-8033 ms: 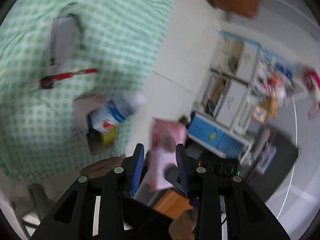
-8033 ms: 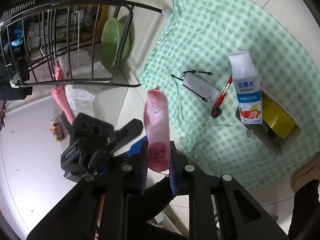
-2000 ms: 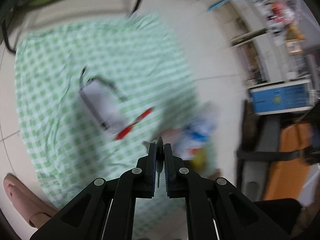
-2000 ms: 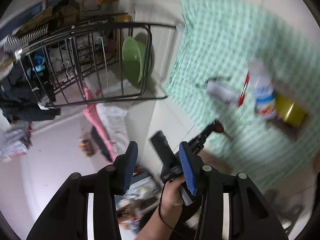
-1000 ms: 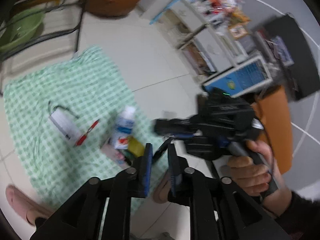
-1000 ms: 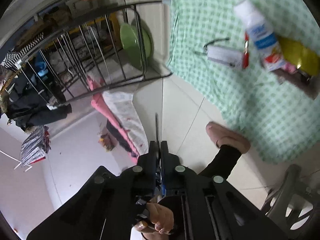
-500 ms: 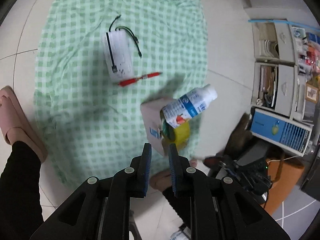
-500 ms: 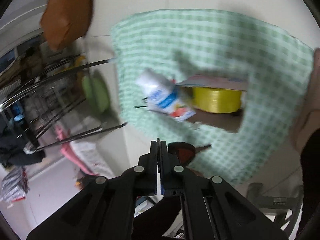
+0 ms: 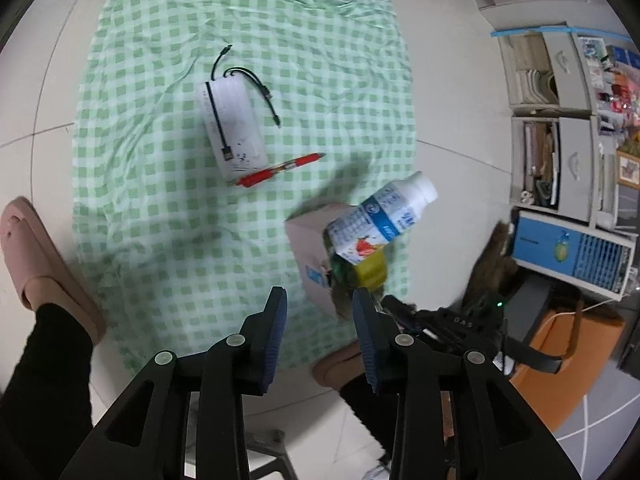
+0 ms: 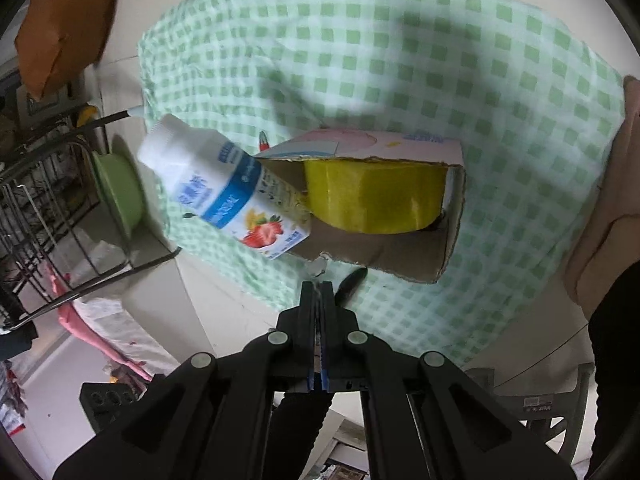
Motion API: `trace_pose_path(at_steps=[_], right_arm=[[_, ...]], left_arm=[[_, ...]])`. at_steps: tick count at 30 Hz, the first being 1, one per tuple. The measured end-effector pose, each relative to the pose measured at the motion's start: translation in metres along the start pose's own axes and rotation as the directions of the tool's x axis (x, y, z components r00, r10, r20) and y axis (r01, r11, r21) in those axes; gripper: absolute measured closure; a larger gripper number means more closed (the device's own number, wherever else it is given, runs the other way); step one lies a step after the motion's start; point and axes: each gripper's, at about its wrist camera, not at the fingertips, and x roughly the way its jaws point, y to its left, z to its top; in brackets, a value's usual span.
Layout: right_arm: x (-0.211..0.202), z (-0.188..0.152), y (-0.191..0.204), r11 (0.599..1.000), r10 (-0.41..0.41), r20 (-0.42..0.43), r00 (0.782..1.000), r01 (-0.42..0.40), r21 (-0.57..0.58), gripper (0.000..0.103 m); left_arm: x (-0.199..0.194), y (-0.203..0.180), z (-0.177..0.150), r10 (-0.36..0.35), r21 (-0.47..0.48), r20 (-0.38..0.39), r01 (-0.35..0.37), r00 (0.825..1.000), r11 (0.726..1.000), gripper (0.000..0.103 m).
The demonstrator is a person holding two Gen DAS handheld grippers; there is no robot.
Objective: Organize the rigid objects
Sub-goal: 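Lower the car keys into the pink box and open the right gripper, then grasp the red pen with the left gripper and lift it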
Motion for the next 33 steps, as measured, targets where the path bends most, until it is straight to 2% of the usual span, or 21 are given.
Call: trace_pose_path(at_steps=[3,7,10,12,14,15,18,19,22,23,25,27,30,33], right_arm=[[0.004,0.003,0.001,1.0,-0.006,-0.002,1.0,0.006,0.007,0.091],[-0.007,-0.001,0.005,0.998,0.004,0.019,1.0,-0.005,0.06,0.089],[-0.034,-0.011,0.021,0.983,0.128,0.051,0.99,-0.134,0.123,0.086],[-0.052,-0.02,0.04,0.97,0.211,0.052,0.976,-0.215,0.116,0.074],[-0.081,-0.03,0.072,0.952,0.303,0.045,0.952,-0.305,0.033,0.062],[-0.089,-0.033,0.082,0.946,0.324,0.041,0.945,-0.324,-0.004,0.058],[-0.124,-0.04,0.111,0.921,0.374,0.041,0.926,-0.366,-0.133,0.054],[-0.129,-0.04,0.112,0.915,0.387,0.044,0.921,-0.377,-0.142,0.053],[-0.127,-0.031,0.111,0.888,0.46,0.032,0.887,-0.459,-0.04,0.052],[-0.122,-0.028,0.109,0.873,0.488,0.019,0.872,-0.489,0.006,0.052],[-0.115,-0.02,0.112,0.866,0.498,0.003,0.867,-0.498,0.044,0.052],[-0.112,-0.014,0.117,0.872,0.489,-0.009,0.872,-0.488,0.044,0.052],[-0.113,-0.007,0.12,0.864,0.501,-0.029,0.865,-0.499,0.064,0.052],[-0.118,-0.001,0.115,0.869,0.491,-0.012,0.871,-0.489,0.071,0.052]], left_arm=[[0.007,-0.004,0.002,0.035,0.019,-0.012,-0.035,0.999,0.999,0.071],[0.021,-0.011,0.006,0.089,0.056,-0.022,-0.088,0.996,0.995,0.071],[0.046,-0.023,0.01,0.147,0.14,-0.031,-0.142,0.989,0.98,0.071],[0.069,-0.035,0.013,0.184,0.242,-0.023,-0.173,0.983,0.955,0.071],[0.094,-0.049,0.017,0.255,0.378,0.021,-0.244,0.967,0.893,0.071],[0.105,-0.056,0.019,0.291,0.447,0.06,-0.286,0.955,0.848,0.071],[0.137,-0.068,0.019,0.329,0.597,0.136,-0.342,0.935,0.725,0.071],[0.149,-0.072,0.02,0.342,0.639,0.16,-0.361,0.926,0.679,0.071],[0.176,-0.073,0.026,0.376,0.704,0.191,-0.394,0.907,0.591,0.071],[0.183,-0.072,0.03,0.392,0.71,0.201,-0.409,0.898,0.573,0.071],[0.196,-0.07,0.044,0.433,0.716,0.231,-0.453,0.871,0.53,0.071],[0.207,-0.074,0.054,0.429,0.731,0.228,-0.445,0.874,0.518,0.071],[0.229,-0.078,0.066,0.434,0.77,0.177,-0.399,0.883,0.499,0.071],[0.25,-0.083,0.073,0.45,0.803,0.142,-0.368,0.882,0.468,0.071]])
